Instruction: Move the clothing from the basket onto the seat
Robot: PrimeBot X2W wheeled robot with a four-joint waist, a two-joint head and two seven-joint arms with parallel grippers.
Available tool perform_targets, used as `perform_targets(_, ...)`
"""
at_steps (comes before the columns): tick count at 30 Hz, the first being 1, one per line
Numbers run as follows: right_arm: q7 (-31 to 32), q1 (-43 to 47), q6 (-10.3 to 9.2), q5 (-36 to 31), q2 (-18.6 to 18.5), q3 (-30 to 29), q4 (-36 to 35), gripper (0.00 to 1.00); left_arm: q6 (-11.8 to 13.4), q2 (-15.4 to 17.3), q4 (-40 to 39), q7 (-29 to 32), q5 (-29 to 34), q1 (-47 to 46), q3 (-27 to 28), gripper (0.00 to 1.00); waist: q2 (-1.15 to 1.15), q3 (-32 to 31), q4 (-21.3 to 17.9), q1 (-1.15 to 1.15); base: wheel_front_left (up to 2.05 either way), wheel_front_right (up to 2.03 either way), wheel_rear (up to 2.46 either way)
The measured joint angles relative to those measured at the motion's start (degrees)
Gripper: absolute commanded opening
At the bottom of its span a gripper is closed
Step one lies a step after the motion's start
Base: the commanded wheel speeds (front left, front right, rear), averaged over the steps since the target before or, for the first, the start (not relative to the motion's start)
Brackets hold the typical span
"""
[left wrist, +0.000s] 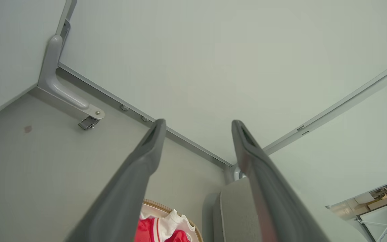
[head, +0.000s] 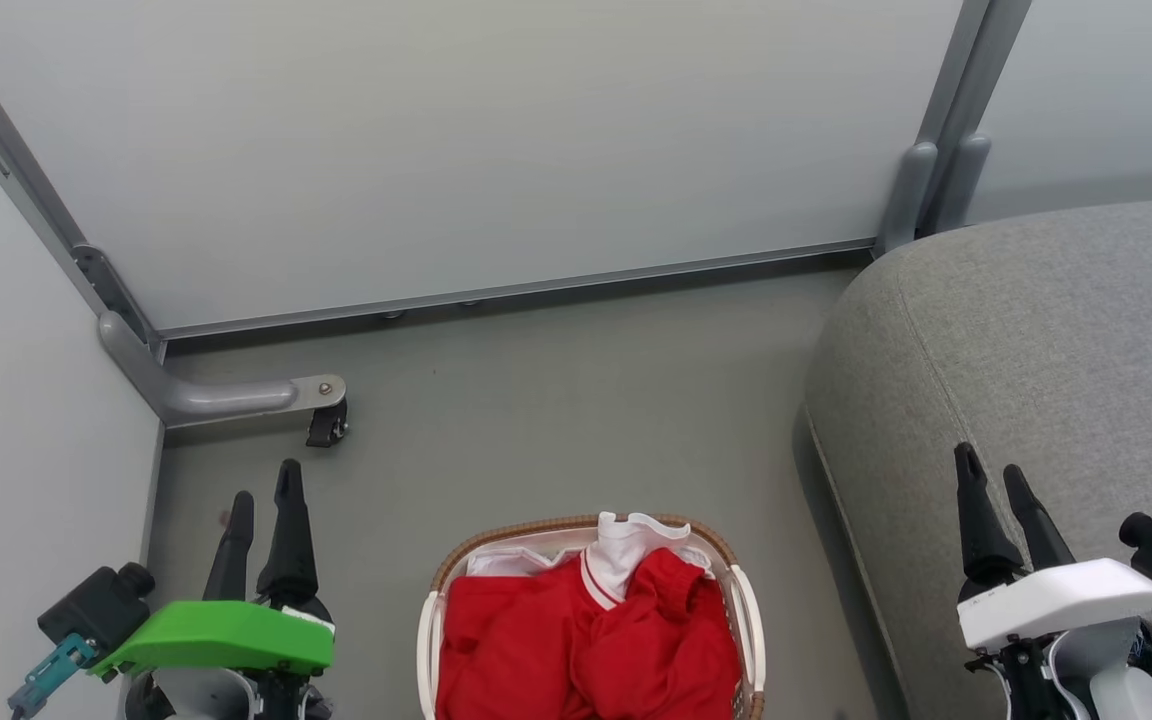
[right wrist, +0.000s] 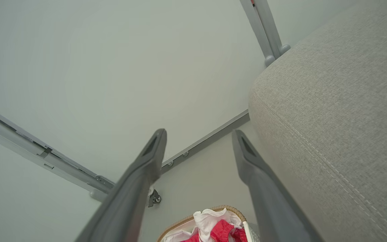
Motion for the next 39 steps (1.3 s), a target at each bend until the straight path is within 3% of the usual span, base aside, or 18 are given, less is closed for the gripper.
perform_targets(15, -2.49, 0.44, 0.00, -11.01, -0.09, 1.88, 2.00, 1.00, 0.16, 0.05, 2.59, -2.43, 8.99, 0.35, -1.54, 1.00, 0.00, -0.05, 0.21, 0.00, 0.00, 0.00, 0.00)
perform_targets(39, -5.80, 1.07, 0.00, -25.47, -0.26, 2.87, 3.43, 1.00, 0.16, 0.14, 4.75, -5.60, 17.98, 0.47, -3.33, 1.00, 0.00, 0.16, 0.59, 0.00, 0.00, 0.00, 0.00)
